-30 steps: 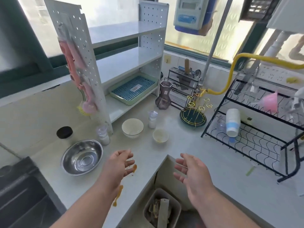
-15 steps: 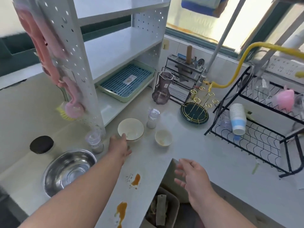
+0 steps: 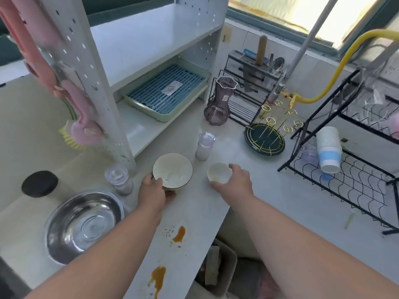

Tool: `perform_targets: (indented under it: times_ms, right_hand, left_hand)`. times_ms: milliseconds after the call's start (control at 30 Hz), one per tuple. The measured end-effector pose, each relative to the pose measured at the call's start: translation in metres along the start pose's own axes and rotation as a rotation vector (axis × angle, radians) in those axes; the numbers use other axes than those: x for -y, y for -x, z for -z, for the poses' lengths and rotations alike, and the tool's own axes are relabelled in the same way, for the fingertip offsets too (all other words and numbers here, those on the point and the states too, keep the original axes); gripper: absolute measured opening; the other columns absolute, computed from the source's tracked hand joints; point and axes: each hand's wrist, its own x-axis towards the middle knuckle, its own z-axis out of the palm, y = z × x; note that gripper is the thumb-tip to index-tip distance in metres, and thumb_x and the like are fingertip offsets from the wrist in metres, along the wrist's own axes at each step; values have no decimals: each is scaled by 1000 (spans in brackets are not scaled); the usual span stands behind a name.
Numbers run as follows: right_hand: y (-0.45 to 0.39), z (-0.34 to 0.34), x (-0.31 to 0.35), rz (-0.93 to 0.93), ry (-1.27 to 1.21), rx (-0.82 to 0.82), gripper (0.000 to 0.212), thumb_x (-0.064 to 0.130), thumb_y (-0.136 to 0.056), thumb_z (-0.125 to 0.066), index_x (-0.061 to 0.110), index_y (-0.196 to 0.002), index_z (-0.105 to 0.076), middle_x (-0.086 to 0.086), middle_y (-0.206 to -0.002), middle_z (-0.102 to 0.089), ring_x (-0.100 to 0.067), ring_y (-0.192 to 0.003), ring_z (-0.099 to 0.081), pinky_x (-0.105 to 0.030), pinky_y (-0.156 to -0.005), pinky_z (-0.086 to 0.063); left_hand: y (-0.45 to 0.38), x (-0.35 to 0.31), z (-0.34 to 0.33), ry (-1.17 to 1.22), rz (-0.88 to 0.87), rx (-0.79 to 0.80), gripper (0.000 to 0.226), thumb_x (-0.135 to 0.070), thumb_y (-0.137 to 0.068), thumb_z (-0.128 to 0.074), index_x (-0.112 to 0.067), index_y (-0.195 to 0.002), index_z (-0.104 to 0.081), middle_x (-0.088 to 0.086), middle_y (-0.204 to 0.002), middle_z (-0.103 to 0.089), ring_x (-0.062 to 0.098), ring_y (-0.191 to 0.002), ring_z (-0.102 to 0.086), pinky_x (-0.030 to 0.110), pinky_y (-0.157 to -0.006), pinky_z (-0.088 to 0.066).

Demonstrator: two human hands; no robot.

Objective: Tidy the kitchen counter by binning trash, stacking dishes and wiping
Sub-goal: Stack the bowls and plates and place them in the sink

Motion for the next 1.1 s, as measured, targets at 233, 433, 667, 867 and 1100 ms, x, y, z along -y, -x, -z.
perform_targets:
  times_ms: [233, 433, 667, 867, 1100]
  right_hand:
    - [-30, -19, -3, 73, 205, 63, 101, 49, -83, -85, 18, -162, -30, -10, -158, -39, -37, -143, -44, -44, -113, -45]
    - [-28, -13, -7, 165, 252, 3, 100, 50, -82, -82, 21, -162, -29, -7, -155, -44, -32, -139, -48, -44, -109, -46]
    - [8, -2, 37, 475, 68, -96, 103, 49, -78, -88, 17, -161, -36, -1, -157, -48, -18, -144, -45, -33, -119, -37]
    - [19, -31, 68, 617, 283, 111, 110, 54, -79, -84, 20, -166, -26, 1, -163, -43, -24, -150, -37, -40, -123, -34]
    - [7, -62, 70, 592, 476, 102, 114, 69, -78, -76, 35, -168, -17, 4, -160, -47, -33, -146, -36, -52, -114, -40]
  left_hand:
    - [0, 5, 7, 39, 27, 21, 42, -11, -113, -47, -20, -154, -51, 7, -110, -68, 34, -91, -71, 61, -99, -60]
    - [-2, 1, 11, 44, 43, 78, 41, -13, -114, -47, -22, -154, -51, 14, -113, -70, 35, -91, -70, 59, -101, -59]
    - [7, 1, 19, 22, 51, 152, 41, -26, -116, -44, -30, -156, -51, 16, -125, -73, 37, -95, -73, 46, -85, -62]
    - [13, -6, 26, 58, 89, 165, 55, -61, -112, -35, -23, -135, -68, 16, -115, -78, 37, -109, -73, 48, -98, -60]
    - [7, -8, 38, 88, 94, 128, 69, -69, -108, -32, -23, -155, -53, 9, -127, -73, 34, -121, -69, 49, -103, -57]
